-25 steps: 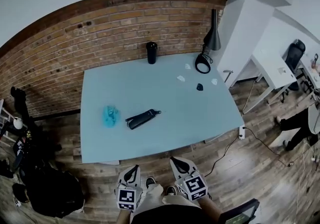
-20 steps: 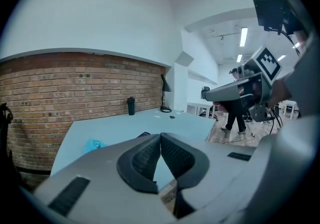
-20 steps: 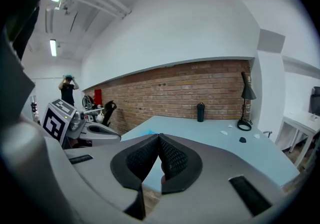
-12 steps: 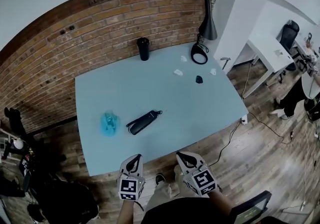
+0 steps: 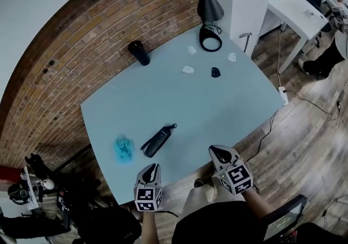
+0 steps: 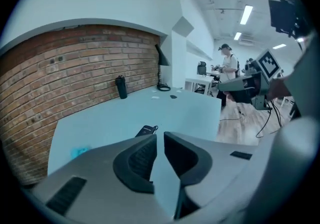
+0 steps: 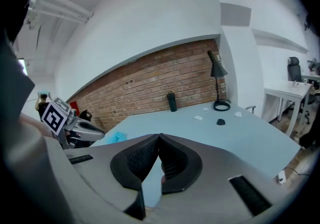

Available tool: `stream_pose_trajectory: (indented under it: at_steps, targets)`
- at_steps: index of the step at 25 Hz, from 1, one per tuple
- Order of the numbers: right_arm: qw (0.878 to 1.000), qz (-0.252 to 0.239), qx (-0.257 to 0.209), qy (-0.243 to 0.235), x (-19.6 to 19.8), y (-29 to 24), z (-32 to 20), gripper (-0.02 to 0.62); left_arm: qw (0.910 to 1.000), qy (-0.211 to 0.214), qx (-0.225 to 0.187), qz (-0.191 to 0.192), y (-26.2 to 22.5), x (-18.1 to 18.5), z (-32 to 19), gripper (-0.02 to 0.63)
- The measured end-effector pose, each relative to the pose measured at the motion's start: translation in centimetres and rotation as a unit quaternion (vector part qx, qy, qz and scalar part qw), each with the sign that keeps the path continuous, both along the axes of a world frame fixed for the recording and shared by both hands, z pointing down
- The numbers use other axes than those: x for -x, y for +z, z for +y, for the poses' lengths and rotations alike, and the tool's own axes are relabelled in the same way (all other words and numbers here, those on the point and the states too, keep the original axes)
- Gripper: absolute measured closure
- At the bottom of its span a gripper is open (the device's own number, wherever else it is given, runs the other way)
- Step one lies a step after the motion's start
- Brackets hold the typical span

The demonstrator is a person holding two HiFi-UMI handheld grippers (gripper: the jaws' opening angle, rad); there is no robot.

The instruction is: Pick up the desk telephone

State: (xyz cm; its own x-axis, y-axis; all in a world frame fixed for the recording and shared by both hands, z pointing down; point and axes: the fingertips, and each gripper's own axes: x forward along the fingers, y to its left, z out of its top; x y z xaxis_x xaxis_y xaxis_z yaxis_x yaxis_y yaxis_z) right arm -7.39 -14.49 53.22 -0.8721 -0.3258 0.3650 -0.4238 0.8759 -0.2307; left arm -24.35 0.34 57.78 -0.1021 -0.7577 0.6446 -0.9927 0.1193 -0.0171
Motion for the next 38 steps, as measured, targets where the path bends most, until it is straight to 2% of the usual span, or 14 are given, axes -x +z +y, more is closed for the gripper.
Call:
stream_pose_trajectory:
  at_steps: [1,2,5,7,10,14,18,22,25,29,33,38]
  targets:
    - [1.000,0.004,0.006,0.011,-0.5,0.7,-1.1,0.584,0.9999,-0.008,0.009,0.003,0.3,0.5,-0.4,0.524]
    - [1.000,0.008,0.011,0.021,-1.0,1.3,-2.2,0.583,0.9997,-0.007,0.022,0.004,0.7,0.9,-0.8,0.477]
    - [0.998,0.020,0.034,0.056,-2.9,3.2,-4.6,0.584,0.9967,0.025,0.076,-0.008,2.5,1.5,-1.7,0.401]
    - [0.995,0.029,0.049,0.078,-3.8,4.2,-5.6,0.584,0.9916,0.056,0.116,0.001,3.9,1.8,-2.0,0.351]
    - [0.992,0.038,0.055,0.104,-4.1,4.8,-7.6,0.584,0.9787,0.104,0.176,0.025,6.8,2.6,-2.9,0.246]
    - [0.987,0.043,0.068,0.142,-3.7,4.9,-8.7,0.584,0.9603,0.159,0.230,0.000,9.1,5.1,-4.4,0.236]
    - [0.983,0.047,0.071,0.160,-2.5,5.2,-8.1,0.584,0.9496,0.193,0.247,-0.007,10.8,6.7,-6.3,0.236]
    - [0.983,0.052,0.067,0.161,-1.4,5.8,-7.4,0.583,0.9471,0.185,0.261,0.026,12.6,7.8,-7.8,0.236]
    - [0.978,0.054,0.080,0.187,-2.0,6.4,-7.3,0.583,0.9450,0.176,0.272,0.043,13.7,8.3,-8.1,0.236]
    - [0.970,0.057,0.092,0.217,-3.3,6.9,-7.5,0.583,0.9346,0.190,0.297,0.047,15.0,8.2,-7.8,0.236]
    - [0.967,0.060,0.093,0.229,-3.8,7.4,-7.4,0.583,0.9274,0.202,0.309,0.062,15.9,7.6,-8.0,0.236]
    - [0.964,0.065,0.094,0.241,-4.7,7.1,-6.9,0.584,0.9176,0.220,0.326,0.060,16.6,6.5,-8.1,0.236]
